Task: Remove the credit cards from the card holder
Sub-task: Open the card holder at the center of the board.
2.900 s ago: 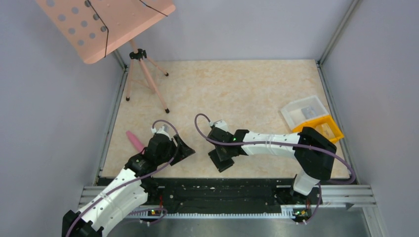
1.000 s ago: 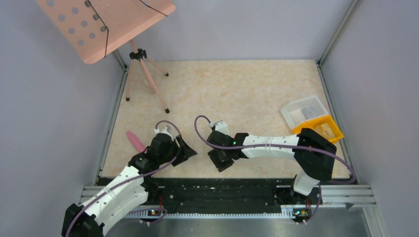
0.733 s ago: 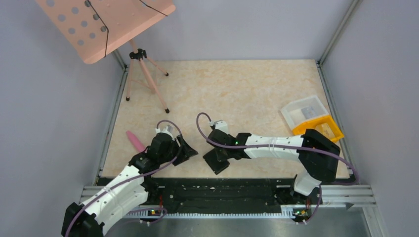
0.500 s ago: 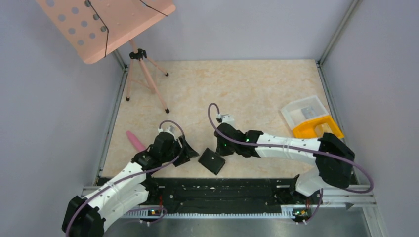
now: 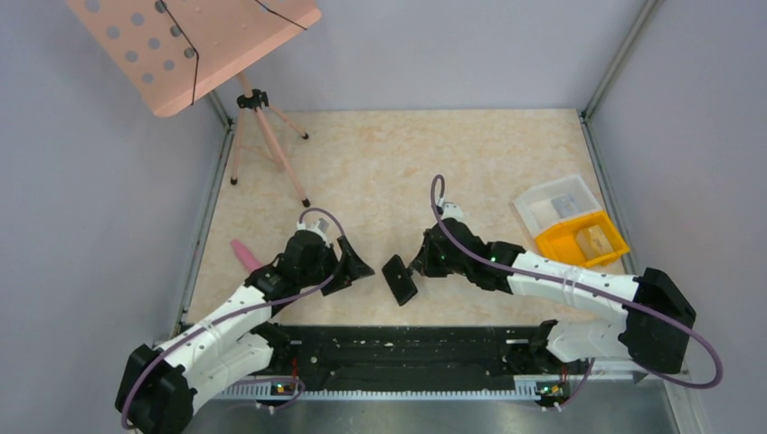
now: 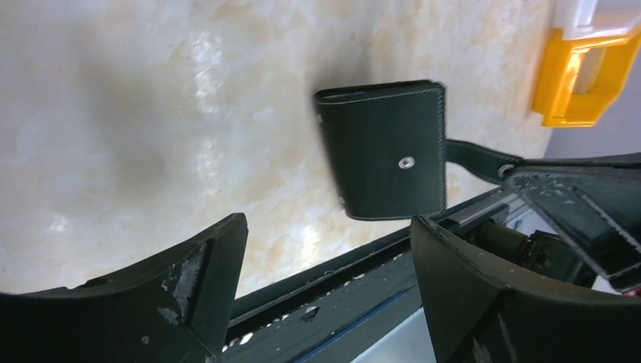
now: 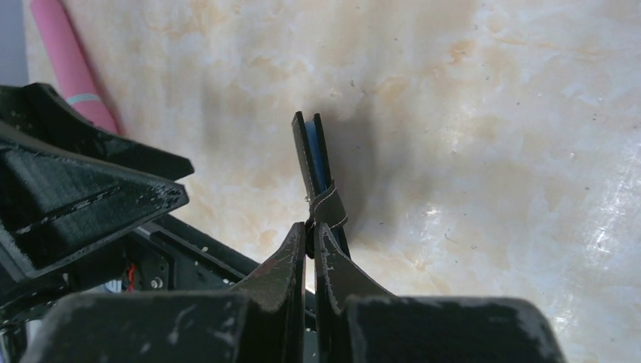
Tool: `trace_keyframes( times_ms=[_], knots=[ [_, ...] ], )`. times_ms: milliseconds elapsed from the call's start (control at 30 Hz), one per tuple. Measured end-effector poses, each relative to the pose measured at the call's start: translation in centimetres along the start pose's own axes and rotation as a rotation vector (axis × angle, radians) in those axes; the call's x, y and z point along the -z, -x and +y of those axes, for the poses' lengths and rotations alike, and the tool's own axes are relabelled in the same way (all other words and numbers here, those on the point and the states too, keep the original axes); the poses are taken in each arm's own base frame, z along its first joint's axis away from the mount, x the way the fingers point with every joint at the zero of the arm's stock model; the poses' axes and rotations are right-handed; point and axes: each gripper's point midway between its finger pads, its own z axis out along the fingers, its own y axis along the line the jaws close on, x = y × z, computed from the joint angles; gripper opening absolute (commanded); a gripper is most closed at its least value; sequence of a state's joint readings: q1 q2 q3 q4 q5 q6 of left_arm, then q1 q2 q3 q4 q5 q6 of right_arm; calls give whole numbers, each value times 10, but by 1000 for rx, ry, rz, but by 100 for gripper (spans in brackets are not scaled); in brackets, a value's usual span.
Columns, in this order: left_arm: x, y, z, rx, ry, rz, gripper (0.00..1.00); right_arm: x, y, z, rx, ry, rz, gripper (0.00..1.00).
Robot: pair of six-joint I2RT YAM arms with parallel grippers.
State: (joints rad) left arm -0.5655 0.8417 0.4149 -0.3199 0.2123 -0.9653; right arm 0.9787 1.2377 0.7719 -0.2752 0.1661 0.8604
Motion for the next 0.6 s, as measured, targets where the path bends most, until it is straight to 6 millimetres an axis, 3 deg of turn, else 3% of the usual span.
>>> trace_keyframes(
  times_ms=[133, 400, 600],
  knots=[
    [-5, 8, -14, -4, -23, 1, 85, 6, 3, 10, -8, 61, -14, 0],
    [-16, 15, -21, 1, -25, 2, 83, 21, 14, 26, -19, 164, -69, 0],
    [-28, 14, -21, 3, -20, 31, 77, 16, 6, 17, -15, 148, -58, 0]
  ],
)
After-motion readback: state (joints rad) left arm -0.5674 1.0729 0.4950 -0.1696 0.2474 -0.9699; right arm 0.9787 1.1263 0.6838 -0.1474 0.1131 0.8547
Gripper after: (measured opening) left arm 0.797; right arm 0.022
